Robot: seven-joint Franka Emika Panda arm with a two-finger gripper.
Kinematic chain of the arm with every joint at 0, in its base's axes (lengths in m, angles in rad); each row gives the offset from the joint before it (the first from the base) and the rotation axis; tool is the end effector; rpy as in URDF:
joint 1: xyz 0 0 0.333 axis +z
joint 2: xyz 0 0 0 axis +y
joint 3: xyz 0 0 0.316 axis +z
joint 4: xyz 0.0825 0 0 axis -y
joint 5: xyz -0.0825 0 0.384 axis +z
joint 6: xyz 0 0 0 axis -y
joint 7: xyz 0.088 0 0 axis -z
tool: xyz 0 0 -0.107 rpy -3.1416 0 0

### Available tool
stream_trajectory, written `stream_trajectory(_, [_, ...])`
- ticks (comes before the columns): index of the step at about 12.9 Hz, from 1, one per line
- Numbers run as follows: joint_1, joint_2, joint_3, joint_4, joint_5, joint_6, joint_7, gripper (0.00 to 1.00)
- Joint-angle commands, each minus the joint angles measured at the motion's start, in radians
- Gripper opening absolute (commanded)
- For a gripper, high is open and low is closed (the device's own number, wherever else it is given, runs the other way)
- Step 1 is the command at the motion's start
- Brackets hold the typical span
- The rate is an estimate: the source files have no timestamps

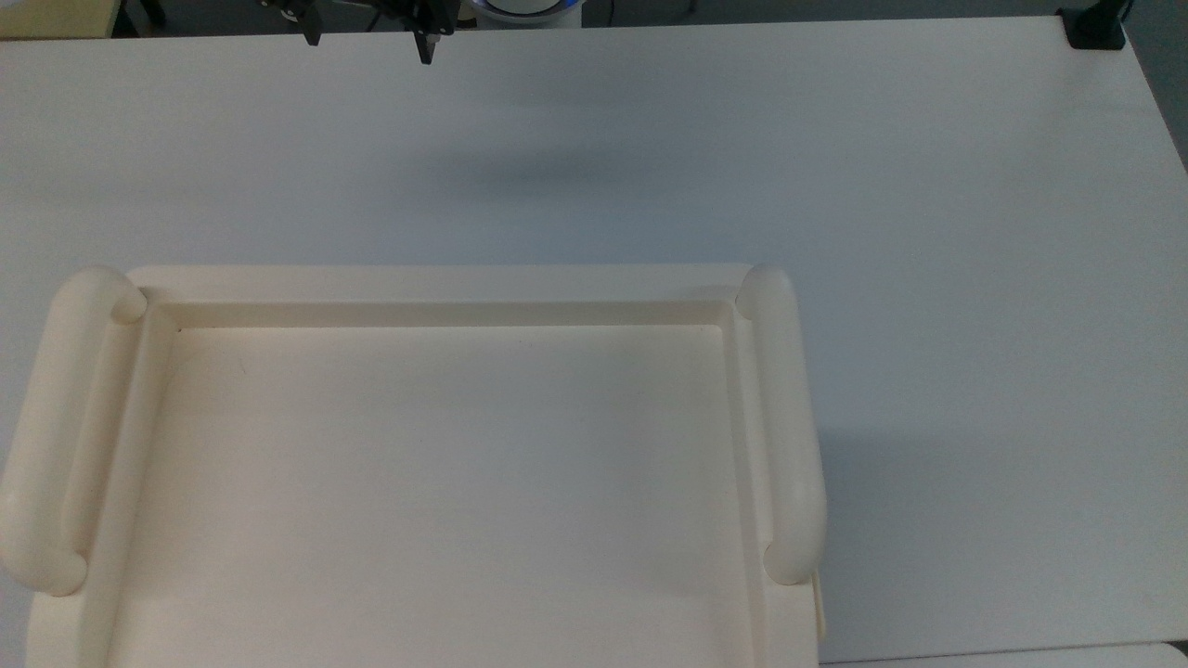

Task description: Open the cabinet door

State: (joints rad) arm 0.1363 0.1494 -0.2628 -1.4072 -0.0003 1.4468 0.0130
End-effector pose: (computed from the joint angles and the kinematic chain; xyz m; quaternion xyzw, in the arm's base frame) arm 0.5826 -0.0618 0.6079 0.9960 -0.0692 -0.0533 0.0165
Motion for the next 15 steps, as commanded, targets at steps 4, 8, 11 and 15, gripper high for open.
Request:
stream_trajectory(4, [-0.024, -0.014, 0.051, -0.024, 0.022, 0.096, -0.007, 1.0])
stream_trajectory(8, [-0.026, -0.013, 0.088, -0.024, 0.107, 0.262, -0.005, 0.99])
stream_trajectory(11, [-0.021, 0.041, 0.152, -0.019, 0.137, 0.475, 0.027, 0.97])
stream_trajectory(15, [0.009, 0.105, 0.186, -0.009, 0.134, 0.76, 0.076, 0.95])
